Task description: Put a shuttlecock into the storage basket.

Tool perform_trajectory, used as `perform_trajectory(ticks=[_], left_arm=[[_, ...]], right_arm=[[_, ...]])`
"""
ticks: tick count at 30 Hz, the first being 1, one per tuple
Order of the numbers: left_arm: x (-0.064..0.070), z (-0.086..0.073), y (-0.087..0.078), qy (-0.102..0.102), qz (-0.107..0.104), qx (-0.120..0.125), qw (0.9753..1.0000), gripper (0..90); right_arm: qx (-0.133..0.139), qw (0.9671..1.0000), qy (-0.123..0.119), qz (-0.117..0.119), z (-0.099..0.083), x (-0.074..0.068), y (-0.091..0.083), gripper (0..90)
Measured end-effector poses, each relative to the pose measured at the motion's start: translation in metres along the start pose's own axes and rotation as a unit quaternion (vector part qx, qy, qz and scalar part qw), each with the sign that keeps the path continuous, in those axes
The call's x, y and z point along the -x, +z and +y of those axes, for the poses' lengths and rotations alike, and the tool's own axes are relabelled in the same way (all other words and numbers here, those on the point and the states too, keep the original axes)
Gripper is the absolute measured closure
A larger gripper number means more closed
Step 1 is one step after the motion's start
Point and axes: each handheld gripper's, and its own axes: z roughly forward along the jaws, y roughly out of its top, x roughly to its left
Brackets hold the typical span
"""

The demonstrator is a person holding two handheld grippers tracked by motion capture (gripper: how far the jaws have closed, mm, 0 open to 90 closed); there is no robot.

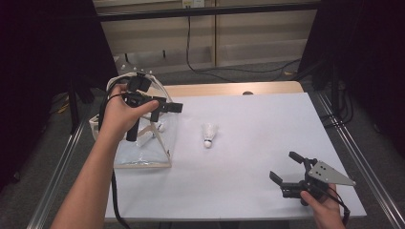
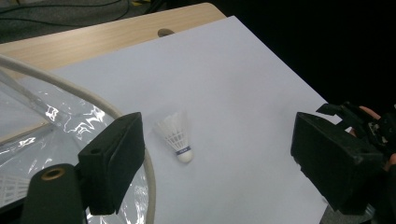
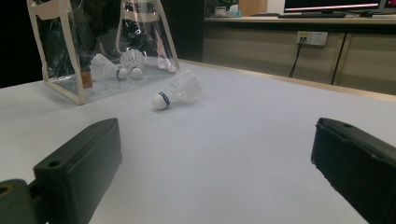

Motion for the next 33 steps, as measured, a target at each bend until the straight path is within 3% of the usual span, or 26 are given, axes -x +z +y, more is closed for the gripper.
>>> perform_trajectory(ticks=[14, 25, 33], left_arm=[[0.007, 0.006, -0.001, 0.007, 0.007, 0.005, 0.9999, 14.5], [0.019, 0.006, 0.011, 0.007, 0.000, 0.002, 1.0000, 9.5], [0.025, 0.004, 0.019, 0.019, 0.001, -0.003, 0.9998, 7.5]], right_arm=[[-0.001, 1.0000, -0.001, 0.000, 0.000, 0.000, 0.000, 1.5], [0.001, 1.0000, -0.001, 0.000, 0.000, 0.000, 0.000, 1.5], [0.000, 1.0000, -0.001, 0.001, 0.000, 0.000, 0.000, 1.5]])
